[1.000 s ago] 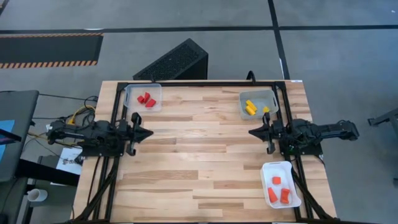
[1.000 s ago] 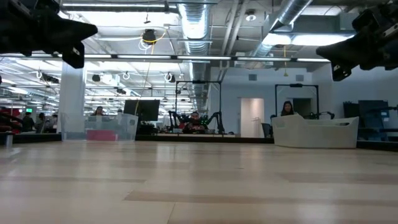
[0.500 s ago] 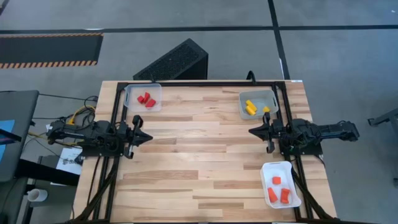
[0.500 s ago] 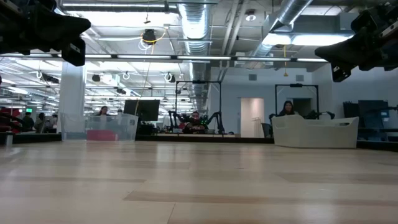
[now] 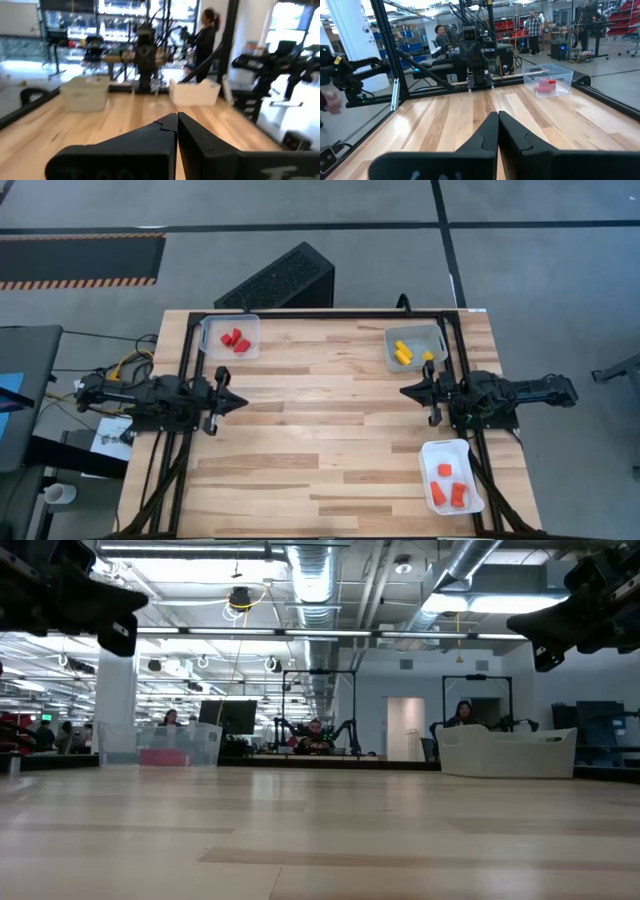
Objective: Sort & place blocks by color
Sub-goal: Return to Home Position
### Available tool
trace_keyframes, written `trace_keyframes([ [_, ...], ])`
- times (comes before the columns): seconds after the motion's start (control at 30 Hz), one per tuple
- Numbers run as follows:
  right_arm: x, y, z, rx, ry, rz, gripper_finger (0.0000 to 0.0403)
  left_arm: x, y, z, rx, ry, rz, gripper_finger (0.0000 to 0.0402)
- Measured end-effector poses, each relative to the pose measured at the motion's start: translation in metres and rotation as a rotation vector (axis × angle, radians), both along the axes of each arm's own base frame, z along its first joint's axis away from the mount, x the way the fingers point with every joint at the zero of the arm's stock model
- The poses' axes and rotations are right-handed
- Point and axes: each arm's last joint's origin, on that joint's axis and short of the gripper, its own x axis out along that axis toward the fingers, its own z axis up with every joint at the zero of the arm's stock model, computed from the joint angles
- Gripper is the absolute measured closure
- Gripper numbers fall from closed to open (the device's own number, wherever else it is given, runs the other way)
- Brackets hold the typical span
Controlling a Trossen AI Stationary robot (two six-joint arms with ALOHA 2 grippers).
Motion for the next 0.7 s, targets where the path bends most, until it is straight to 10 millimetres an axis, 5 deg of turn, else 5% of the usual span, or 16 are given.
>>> trace_keyframes([
  [0.7, 0.0, 0.0, 0.0, 0.0, 0.0, 0.001, 0.0374, 0.0004, 0.0003, -0.0028, -0.019, 0.029, 0.009, 0.0401],
])
